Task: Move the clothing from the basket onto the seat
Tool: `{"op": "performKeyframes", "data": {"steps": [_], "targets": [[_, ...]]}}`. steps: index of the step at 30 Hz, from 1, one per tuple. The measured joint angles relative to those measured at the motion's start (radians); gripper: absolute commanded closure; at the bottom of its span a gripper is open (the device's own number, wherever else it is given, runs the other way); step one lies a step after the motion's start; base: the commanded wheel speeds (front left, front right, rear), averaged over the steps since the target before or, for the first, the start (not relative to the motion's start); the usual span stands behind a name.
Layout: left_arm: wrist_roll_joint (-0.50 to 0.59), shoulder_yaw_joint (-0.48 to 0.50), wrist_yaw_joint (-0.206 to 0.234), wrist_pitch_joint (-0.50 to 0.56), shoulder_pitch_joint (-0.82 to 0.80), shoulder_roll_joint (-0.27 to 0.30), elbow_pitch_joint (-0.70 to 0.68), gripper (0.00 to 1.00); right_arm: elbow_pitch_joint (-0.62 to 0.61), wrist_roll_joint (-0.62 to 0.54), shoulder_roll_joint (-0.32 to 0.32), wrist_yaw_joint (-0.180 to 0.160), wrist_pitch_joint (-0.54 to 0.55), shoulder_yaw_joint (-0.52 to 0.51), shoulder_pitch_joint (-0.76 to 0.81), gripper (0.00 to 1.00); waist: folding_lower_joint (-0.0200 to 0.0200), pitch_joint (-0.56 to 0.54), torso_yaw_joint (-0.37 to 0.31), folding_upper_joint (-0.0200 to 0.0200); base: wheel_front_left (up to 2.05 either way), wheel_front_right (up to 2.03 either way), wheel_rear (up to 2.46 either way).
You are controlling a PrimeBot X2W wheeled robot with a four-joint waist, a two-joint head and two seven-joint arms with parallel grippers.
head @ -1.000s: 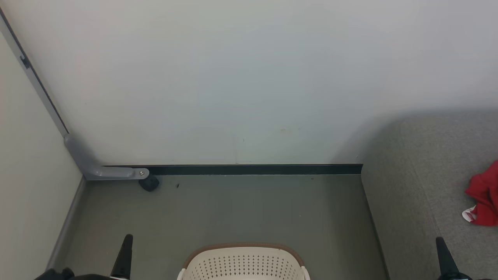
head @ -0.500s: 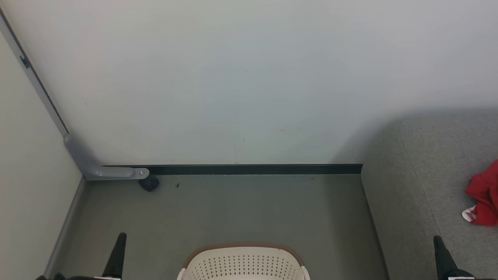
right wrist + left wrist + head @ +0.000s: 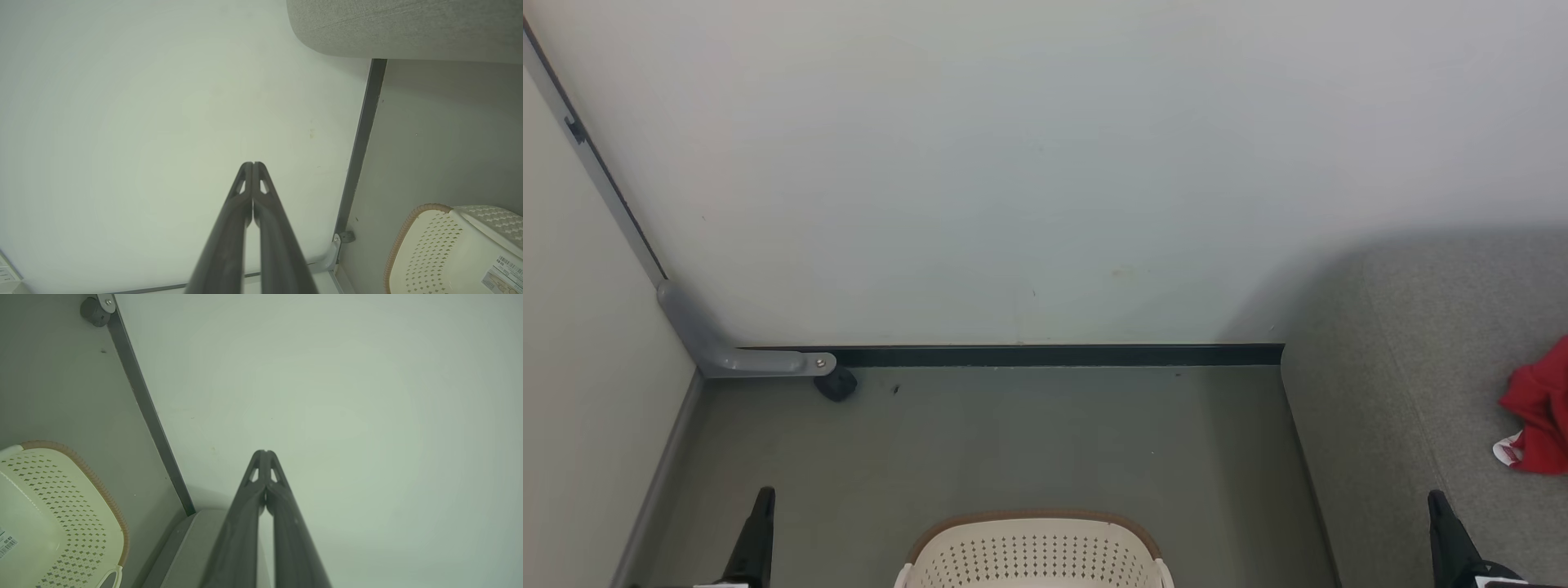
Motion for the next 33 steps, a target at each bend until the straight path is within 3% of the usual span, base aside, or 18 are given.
{"op": "performKeyframes", "data": {"steps": [33], "targets": [[-0.010,0.000,-0.007,0.000,0.000,-0.001,0.000,1.00,0.000,0.000,0.000,0.000,0.000,0.000,-0.003,1.00,0.0000,0.000,0.000,0.0000,0.00,0.00,0.00]]}}
